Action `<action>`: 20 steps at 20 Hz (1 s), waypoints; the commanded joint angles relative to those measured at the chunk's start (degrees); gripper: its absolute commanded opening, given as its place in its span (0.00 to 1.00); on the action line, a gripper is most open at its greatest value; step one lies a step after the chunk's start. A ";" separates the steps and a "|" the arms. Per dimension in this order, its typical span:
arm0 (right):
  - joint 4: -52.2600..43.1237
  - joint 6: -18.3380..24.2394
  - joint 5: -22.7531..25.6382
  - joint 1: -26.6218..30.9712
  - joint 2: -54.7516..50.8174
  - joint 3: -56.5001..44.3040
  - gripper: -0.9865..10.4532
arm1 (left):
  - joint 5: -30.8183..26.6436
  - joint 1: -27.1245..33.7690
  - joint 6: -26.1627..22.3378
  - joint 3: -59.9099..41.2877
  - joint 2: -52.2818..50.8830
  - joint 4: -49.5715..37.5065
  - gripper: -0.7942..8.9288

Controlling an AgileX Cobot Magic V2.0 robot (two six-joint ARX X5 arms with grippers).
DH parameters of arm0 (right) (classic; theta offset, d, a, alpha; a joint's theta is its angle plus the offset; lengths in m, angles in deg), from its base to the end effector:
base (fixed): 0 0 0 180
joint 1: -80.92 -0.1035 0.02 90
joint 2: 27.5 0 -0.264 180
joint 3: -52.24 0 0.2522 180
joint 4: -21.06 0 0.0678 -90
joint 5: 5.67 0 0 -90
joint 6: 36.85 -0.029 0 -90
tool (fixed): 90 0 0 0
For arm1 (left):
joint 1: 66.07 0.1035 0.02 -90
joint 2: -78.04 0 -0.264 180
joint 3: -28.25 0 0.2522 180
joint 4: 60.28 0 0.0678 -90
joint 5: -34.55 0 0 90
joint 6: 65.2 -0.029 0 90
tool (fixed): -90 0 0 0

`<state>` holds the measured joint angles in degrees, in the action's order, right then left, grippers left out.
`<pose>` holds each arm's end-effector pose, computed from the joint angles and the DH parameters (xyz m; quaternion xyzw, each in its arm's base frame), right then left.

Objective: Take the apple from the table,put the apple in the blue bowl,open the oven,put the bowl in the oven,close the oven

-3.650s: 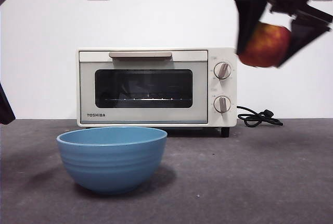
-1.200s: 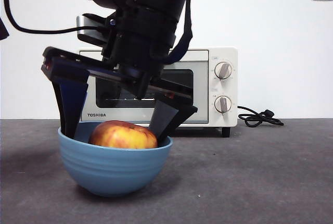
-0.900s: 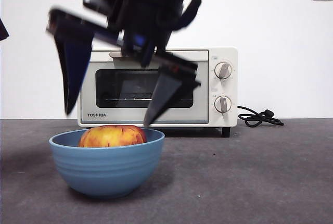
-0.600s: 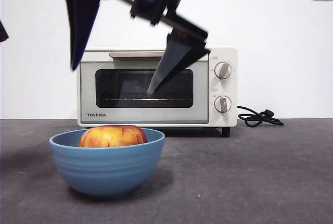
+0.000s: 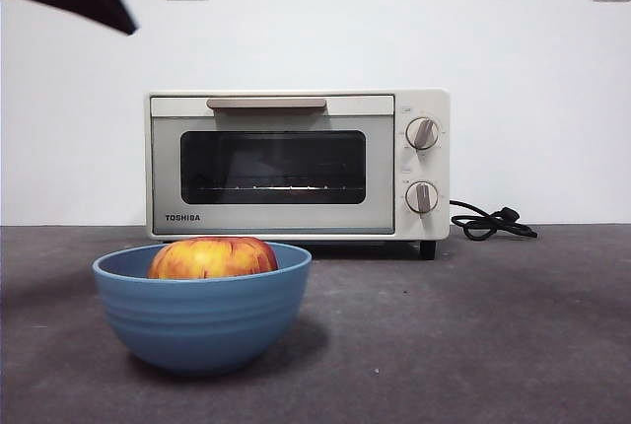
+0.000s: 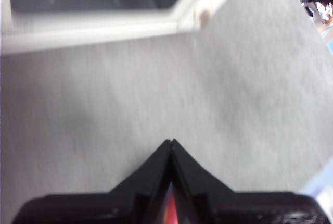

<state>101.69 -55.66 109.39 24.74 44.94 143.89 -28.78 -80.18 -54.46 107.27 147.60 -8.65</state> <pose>0.1346 0.1789 0.3556 -0.1927 0.4201 0.1642 0.8715 0.2354 -0.0726 0.3294 -0.1210 0.3864 -0.2902 0.8671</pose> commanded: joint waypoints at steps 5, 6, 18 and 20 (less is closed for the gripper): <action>3.82 -7.91 2.19 -0.02 -9.73 -3.72 0.08 | 0.35 -0.20 -3.06 21.92 20.76 -1.22 0.08; 3.85 -9.09 2.19 -0.02 -11.28 -5.42 0.08 | 0.37 -0.20 -3.06 24.72 23.39 -1.09 0.08; -9.01 -21.79 -9.97 -0.02 -23.21 -28.28 0.08 | -0.17 -0.50 -2.36 36.22 40.19 -1.97 0.08; -15.45 -21.77 -13.22 -0.02 -22.95 -29.55 0.08 | -2.58 -0.87 -2.36 36.22 41.03 -2.05 0.08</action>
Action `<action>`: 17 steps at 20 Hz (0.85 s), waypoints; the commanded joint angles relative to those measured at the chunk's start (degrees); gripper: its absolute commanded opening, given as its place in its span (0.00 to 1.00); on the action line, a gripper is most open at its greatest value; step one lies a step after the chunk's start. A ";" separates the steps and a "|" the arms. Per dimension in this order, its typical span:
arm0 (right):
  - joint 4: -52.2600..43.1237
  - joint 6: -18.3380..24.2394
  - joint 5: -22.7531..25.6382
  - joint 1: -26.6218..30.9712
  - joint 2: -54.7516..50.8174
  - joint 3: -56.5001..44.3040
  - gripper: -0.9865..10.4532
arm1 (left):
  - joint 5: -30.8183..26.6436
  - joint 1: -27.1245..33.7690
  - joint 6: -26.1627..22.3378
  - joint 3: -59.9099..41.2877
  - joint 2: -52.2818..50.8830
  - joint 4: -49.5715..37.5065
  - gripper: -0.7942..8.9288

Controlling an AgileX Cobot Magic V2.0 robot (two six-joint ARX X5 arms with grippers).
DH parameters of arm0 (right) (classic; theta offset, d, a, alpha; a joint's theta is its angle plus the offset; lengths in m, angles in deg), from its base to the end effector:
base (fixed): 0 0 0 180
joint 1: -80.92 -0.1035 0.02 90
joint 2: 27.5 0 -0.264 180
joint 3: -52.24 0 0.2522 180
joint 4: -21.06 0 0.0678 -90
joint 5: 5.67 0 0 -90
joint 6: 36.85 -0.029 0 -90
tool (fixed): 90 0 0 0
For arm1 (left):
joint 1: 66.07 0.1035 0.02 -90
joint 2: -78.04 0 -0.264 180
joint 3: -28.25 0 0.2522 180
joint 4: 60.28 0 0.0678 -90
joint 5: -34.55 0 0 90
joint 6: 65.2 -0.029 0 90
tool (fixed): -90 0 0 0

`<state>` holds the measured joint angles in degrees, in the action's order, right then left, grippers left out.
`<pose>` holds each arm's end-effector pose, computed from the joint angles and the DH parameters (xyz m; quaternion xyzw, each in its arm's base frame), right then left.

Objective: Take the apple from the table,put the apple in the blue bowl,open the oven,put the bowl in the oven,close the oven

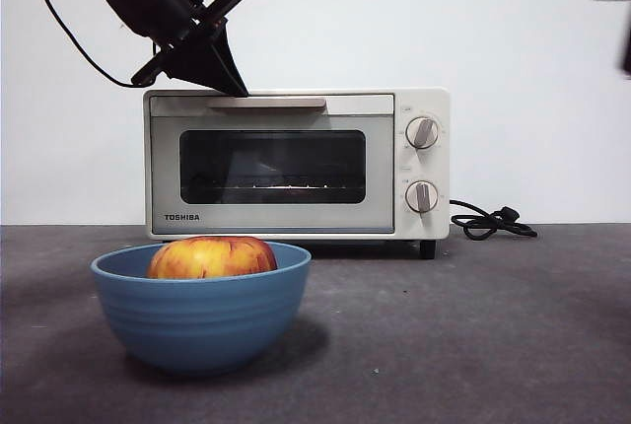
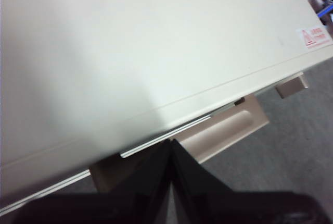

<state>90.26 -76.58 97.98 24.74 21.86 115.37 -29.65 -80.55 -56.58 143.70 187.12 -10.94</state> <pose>0.0878 0.1187 0.2848 0.0300 0.4678 0.1724 0.8664 0.4090 -0.1187 0.3170 -0.1017 0.3875 -0.2921 0.8684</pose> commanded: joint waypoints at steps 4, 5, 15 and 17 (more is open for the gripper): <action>-9.86 -0.83 -3.69 -0.02 1.27 -1.33 0.08 | -1.86 -1.49 -0.94 -0.22 1.84 2.01 0.08; -10.12 -0.79 -3.74 -0.02 1.64 -1.33 0.08 | -1.86 -1.77 -1.36 -0.22 1.84 2.67 0.08; -10.91 3.37 -2.45 -0.02 1.84 -1.33 0.08 | -6.71 -3.08 -6.34 -1.07 1.81 16.00 0.08; -10.88 3.37 -1.53 -0.02 1.84 -1.33 0.08 | -7.02 -3.28 -6.43 -2.93 1.20 15.91 0.08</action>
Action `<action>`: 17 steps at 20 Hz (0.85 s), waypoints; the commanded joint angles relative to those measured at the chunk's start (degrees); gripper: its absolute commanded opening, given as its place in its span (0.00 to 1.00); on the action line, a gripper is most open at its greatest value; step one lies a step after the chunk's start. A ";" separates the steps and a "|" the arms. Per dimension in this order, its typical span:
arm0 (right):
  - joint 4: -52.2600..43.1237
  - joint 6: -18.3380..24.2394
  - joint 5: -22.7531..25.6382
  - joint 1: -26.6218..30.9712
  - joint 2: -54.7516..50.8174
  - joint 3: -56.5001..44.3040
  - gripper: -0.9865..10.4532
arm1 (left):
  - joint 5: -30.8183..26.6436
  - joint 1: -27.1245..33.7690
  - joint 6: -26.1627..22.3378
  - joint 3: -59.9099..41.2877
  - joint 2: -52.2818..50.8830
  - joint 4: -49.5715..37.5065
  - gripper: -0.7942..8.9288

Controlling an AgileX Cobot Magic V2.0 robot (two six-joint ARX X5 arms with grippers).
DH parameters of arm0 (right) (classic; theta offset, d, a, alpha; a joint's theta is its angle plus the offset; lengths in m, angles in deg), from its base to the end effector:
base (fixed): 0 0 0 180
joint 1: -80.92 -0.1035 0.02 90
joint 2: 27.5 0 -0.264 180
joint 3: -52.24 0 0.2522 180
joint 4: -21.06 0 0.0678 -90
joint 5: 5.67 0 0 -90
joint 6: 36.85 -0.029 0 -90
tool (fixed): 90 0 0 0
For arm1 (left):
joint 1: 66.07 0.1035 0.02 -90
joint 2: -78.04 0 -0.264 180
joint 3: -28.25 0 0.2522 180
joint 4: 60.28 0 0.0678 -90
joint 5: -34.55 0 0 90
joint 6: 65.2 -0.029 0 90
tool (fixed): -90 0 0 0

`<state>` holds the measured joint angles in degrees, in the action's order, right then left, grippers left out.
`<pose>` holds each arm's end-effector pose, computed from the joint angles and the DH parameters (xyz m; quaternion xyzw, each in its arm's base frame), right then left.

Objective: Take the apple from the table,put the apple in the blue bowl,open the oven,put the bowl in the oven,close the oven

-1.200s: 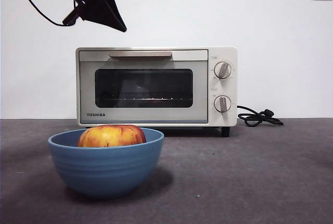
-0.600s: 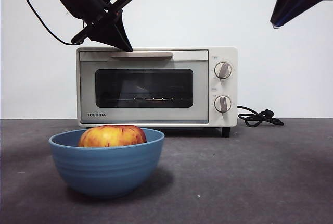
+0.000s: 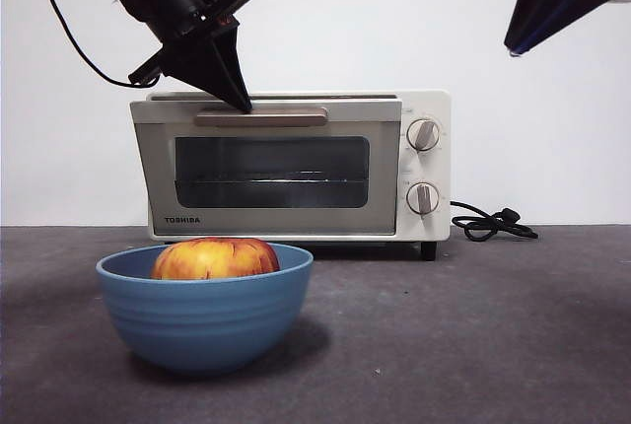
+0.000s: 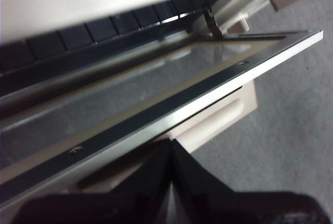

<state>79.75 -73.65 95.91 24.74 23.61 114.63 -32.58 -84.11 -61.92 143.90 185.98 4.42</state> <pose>0.0976 0.1352 0.2875 0.0547 0.4264 0.2243 0.8746 0.3794 -0.1354 0.3092 -0.0437 0.4853 -0.2934 0.8225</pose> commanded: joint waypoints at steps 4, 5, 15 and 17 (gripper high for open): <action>-0.39 0.42 0.63 -0.02 0.09 -0.59 0.08 | -4.63 -0.87 -0.94 -13.92 -2.99 -7.50 0.08; -0.39 0.44 0.63 -0.02 0.09 -0.59 0.08 | -4.66 -1.09 -0.15 -17.97 -5.25 -10.82 0.08; -0.35 0.59 0.83 -0.02 0.09 -0.59 0.08 | -4.46 -1.20 1.53 -36.44 -13.49 -23.15 0.08; -0.35 0.59 0.85 -0.02 0.09 -0.59 0.08 | -4.48 -1.51 1.51 -38.18 -13.49 -23.69 0.08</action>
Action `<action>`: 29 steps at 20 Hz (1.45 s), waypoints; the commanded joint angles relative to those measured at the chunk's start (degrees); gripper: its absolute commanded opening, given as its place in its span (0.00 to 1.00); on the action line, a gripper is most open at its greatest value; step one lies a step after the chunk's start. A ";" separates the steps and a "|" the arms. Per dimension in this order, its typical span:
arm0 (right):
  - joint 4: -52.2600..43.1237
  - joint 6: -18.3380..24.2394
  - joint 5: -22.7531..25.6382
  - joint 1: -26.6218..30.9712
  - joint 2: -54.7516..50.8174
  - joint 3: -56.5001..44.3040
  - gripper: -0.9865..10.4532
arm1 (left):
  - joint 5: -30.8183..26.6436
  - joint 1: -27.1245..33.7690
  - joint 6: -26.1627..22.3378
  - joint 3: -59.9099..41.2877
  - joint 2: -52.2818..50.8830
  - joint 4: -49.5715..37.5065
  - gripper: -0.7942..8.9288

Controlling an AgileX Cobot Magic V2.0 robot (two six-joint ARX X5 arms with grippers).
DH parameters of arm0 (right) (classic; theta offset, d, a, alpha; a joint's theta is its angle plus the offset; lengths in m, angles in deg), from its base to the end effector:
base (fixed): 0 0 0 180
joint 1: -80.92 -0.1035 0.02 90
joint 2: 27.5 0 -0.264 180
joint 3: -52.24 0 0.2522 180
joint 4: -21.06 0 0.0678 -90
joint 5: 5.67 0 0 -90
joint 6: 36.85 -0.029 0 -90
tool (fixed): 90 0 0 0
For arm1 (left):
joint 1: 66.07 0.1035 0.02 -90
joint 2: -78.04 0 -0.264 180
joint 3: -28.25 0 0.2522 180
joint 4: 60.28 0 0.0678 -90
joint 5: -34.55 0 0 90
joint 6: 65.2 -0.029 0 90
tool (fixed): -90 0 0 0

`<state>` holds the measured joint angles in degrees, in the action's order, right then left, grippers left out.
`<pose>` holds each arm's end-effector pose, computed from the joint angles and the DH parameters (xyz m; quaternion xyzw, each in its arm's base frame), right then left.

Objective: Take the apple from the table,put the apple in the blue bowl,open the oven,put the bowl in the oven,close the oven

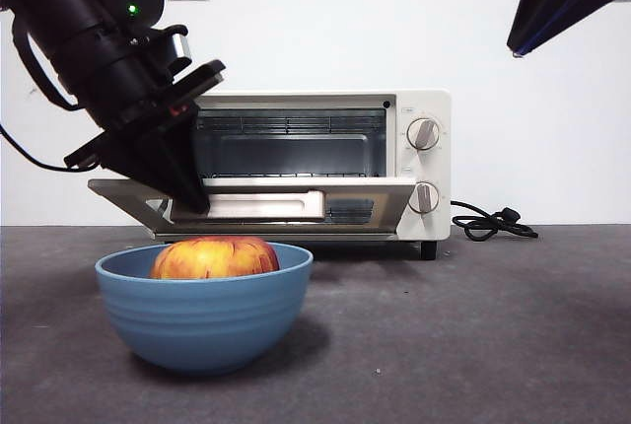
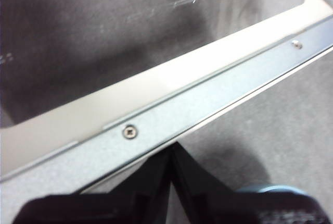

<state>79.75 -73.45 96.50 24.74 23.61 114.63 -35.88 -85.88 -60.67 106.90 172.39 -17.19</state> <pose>0.0978 0.1350 0.2875 0.0521 0.4235 0.2213 0.8769 0.3092 -0.1217 0.2171 -0.0314 0.5020 -0.2739 0.8197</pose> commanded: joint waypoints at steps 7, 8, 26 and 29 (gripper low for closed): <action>-0.37 0.37 0.28 -0.02 0.09 -0.59 0.08 | -1.11 0.20 0.42 -5.68 0.02 -4.61 0.08; -0.37 0.37 0.26 -0.02 0.09 -0.59 0.08 | -0.39 0.09 0.39 -5.68 -0.28 -4.04 0.08; -8.46 2.23 -16.46 3.76 26.53 10.05 0.28 | 1.20 -0.39 -6.29 -5.66 -41.40 23.32 0.08; -4.24 5.38 -16.98 6.25 33.07 15.72 0.28 | 1.18 -0.37 -6.25 -5.66 -48.33 26.01 0.08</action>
<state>75.38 -69.91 79.53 30.93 55.94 130.21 -34.92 -86.12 -66.20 101.56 123.95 8.97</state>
